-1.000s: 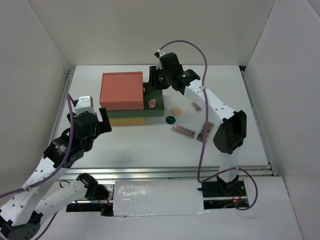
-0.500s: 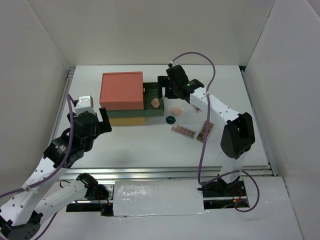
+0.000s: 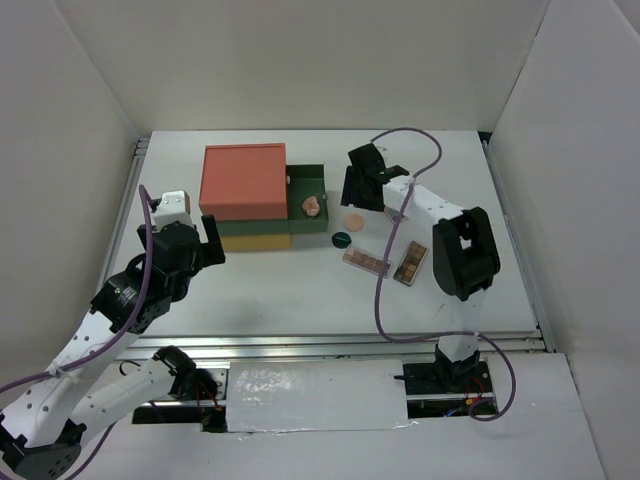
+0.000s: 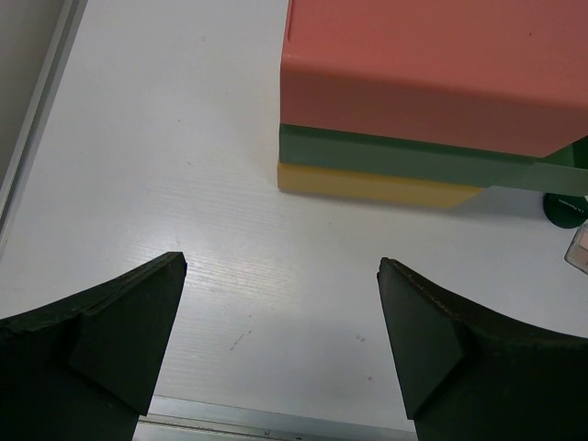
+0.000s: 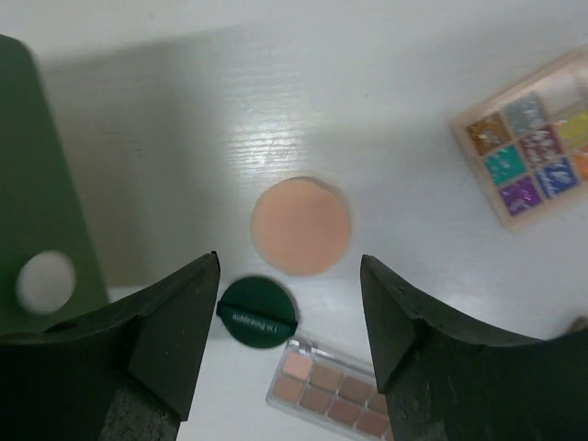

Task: Organize the makeup

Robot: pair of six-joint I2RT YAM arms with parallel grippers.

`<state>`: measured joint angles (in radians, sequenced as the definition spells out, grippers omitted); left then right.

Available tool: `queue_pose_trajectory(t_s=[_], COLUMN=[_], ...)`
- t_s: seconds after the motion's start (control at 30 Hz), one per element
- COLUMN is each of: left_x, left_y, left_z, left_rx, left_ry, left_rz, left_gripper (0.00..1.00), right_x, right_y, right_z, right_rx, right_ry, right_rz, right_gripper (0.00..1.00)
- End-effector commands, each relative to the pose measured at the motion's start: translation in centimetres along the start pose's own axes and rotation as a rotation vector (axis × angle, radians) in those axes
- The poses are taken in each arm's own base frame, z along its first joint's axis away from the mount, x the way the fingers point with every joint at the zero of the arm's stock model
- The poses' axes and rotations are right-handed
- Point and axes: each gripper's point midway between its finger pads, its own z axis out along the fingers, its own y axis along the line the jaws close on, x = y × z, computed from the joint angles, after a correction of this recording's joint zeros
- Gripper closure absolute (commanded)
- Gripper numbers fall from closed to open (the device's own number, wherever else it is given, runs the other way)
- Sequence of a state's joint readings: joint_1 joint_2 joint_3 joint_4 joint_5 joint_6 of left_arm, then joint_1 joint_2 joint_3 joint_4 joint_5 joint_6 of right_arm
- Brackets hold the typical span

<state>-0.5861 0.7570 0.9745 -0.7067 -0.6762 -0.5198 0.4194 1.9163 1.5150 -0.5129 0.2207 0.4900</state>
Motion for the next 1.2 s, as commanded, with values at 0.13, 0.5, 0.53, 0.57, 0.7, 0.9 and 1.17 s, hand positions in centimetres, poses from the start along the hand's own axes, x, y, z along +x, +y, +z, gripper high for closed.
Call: queue_pose_trajectory(t_s=[0.13,0.5,0.53,0.57,0.7,0.9,1.17], left_x=[-0.4,-0.7,-0.6,-0.7,-0.6,-0.6,-0.6], left_y=[0.0,0.2,0.2,0.2,0.0,0.0,0.1], left_z=[-0.1,-0.4,-0.4,-0.4,-0.3,-0.3,-0.3], left_rx=[0.003,0.009,0.008,0.011,0.014,0.013,0.006], left_ry=[-0.023,-0.036,-0.035,-0.037,-0.029,-0.031,-0.030], left_rz=[0.001,-0.007,-0.006,-0.008,-0.002,-0.002,-0.004], left_gripper=[0.01,0.01,0.01,0.01,0.01,0.01,0.01], right_x=[2.3,5.3,4.9,4.5,0.9,-3.2,-3.4], right_y=[0.7,0.2,0.2,0.2,1.1,3.1,10.7], right_z=[4.0,6.7,6.6,6.2,1.7,-6.4,-12.7], right_rx=[0.001,0.038,0.036,0.036,-0.015,-0.152,-0.431], right_ry=[0.101,0.223,0.202,0.182,0.061,-0.116,-0.144], right_rz=[0.008,-0.007,0.000,0.007,0.037,0.058,-0.026], right_gripper=[0.33,0.64,0.66,0.68,0.70,0.70,0.62])
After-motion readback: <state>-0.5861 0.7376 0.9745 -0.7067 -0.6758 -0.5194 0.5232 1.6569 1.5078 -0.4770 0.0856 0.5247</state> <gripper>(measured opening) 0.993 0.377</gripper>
